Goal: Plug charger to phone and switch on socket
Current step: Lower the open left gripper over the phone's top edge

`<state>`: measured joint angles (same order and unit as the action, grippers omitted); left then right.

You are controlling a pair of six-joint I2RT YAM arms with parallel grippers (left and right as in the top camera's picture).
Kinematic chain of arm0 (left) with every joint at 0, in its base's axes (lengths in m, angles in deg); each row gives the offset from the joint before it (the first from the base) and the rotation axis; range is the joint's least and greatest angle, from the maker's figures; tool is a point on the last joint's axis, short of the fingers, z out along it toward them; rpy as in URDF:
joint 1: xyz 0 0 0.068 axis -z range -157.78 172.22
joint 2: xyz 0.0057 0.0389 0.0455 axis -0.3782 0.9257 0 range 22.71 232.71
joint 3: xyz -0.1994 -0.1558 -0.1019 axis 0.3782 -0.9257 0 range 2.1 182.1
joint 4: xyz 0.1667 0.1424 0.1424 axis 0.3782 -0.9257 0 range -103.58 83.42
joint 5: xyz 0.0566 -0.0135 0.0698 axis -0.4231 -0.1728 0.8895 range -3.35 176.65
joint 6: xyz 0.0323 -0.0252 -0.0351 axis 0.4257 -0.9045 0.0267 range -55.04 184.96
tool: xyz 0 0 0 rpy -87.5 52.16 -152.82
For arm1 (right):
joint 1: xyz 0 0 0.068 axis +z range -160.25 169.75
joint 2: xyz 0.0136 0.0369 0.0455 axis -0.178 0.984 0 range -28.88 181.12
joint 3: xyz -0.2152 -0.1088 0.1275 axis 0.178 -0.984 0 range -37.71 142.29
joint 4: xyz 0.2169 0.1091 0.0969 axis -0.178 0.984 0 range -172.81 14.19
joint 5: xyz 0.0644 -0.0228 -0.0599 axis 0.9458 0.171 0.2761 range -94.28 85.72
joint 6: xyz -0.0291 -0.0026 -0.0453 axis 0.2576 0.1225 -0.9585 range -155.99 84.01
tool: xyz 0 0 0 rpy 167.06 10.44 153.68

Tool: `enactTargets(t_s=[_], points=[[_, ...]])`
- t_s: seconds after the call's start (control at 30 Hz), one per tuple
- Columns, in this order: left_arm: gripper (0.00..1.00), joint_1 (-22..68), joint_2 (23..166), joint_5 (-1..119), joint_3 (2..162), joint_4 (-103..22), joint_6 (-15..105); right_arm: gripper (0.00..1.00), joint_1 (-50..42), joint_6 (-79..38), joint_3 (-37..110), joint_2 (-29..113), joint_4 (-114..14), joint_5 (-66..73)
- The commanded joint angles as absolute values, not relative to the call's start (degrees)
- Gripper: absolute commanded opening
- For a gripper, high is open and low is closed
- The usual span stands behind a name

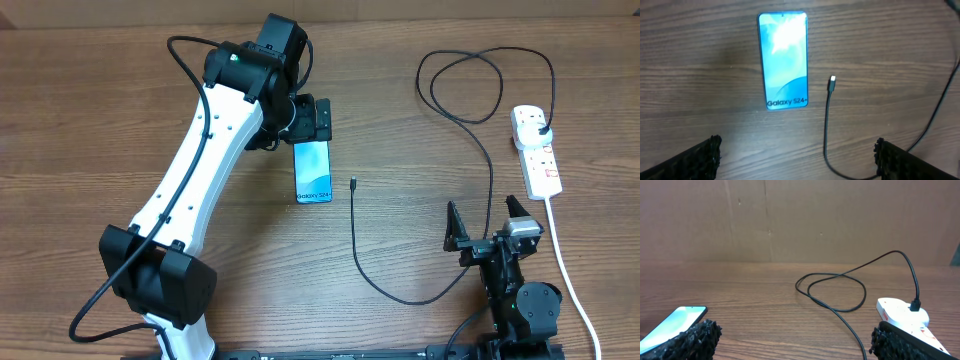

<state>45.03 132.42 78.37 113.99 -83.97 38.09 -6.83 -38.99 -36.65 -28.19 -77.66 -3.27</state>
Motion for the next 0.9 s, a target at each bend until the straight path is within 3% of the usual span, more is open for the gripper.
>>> enactTargets(t_s=[0.0, 0.5, 0.87], points=[[1.00, 45.75, 133.01, 79.86, 115.09, -82.76, 37.06, 1.00, -7.01, -39.08, -37.26, -28.72, -78.01, -3.79], [1.00, 47.37, 146.69, 84.25, 115.09, -82.28, 25.94, 1.00, -7.01, -39.06, -37.26, -28.72, -78.01, -3.79], [1.00, 47.76, 152.73, 84.25, 115.09, -78.02, 35.88, 1.00, -7.01, -39.08, -37.26, -28.72, -78.01, -3.79]])
